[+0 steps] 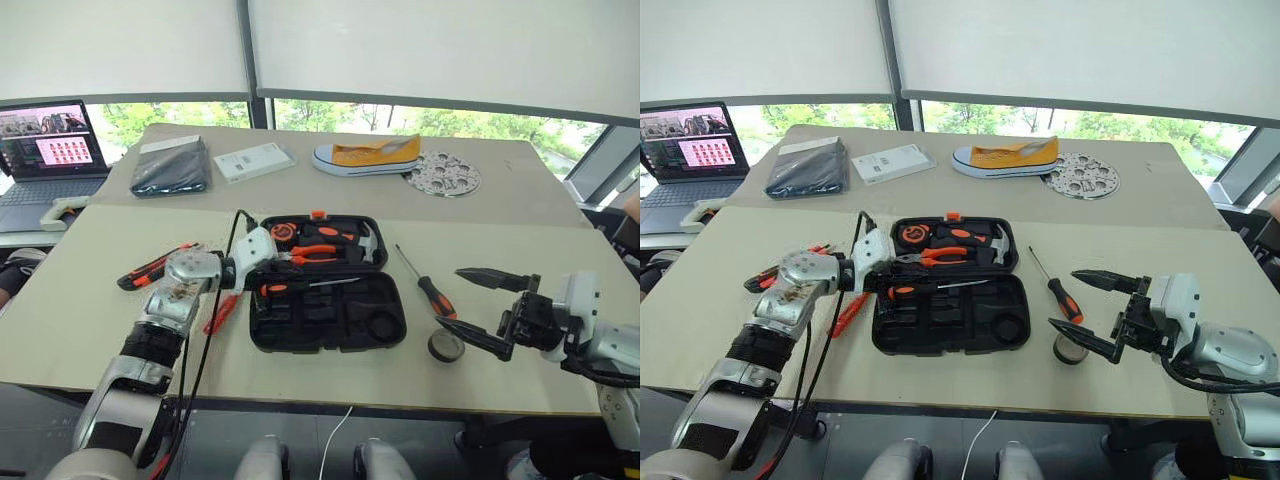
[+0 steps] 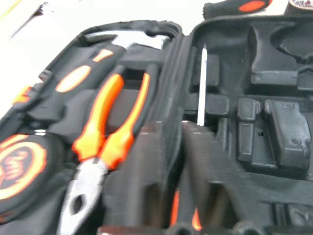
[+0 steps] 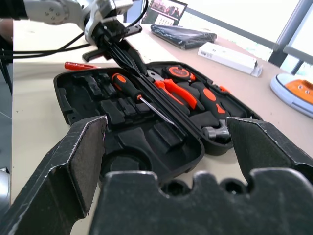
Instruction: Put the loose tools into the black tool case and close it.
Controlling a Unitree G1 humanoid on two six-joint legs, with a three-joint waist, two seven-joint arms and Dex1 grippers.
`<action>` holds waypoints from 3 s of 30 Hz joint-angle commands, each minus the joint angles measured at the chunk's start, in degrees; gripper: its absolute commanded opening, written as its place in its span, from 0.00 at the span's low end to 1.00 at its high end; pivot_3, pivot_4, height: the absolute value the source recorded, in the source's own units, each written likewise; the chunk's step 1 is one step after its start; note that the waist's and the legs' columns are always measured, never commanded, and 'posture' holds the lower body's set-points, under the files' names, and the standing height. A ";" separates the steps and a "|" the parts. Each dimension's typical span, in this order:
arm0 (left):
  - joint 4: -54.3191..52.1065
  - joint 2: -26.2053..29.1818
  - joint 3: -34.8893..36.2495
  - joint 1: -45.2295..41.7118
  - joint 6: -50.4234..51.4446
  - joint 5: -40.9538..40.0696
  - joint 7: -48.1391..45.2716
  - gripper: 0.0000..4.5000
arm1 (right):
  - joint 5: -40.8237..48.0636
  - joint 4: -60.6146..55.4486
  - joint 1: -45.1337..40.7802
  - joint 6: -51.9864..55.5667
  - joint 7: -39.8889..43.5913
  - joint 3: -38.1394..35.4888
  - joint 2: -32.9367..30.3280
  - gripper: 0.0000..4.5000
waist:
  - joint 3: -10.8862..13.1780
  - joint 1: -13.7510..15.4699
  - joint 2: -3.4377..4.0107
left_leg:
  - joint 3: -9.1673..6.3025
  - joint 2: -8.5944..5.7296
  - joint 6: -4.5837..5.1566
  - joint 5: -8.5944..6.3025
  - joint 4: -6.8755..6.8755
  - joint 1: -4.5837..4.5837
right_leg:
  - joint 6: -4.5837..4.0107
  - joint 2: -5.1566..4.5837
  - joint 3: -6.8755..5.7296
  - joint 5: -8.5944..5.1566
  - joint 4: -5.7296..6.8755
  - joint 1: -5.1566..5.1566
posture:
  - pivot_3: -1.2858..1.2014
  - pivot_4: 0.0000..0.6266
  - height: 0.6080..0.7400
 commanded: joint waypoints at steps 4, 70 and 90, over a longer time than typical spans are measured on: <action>0.01 -0.96 -1.88 0.99 1.91 2.36 1.49 0.01 | 1.27 -2.57 0.83 0.87 -1.31 -1.96 0.94 1.00 | -0.01 0.07 0.02 | 0.00 0.00 0.00 0.00 0.00 0.08 | 0.00 -0.01 0.00 0.00 0.03 0.07 | 0.52 0.24 1.00; -29.72 7.57 23.03 27.28 3.14 -32.44 -16.76 1.00 | -12.85 6.30 -27.73 59.08 -36.08 20.40 -0.59 0.37 | -0.09 -1.01 0.32 | 0.29 0.15 0.31 -0.13 -0.01 -0.94 | 0.02 -0.28 -0.20 0.19 -0.08 -1.00 | 0.52 0.24 1.00; -36.59 9.23 25.41 27.64 10.46 -32.72 -3.71 1.00 | -18.56 8.58 -35.57 9.33 0.42 27.49 2.60 0.23 | -0.03 -2.60 0.37 | 0.35 0.56 0.41 -0.04 0.37 -0.58 | 0.28 0.31 0.11 0.29 -0.01 -0.76 | 0.52 0.24 1.00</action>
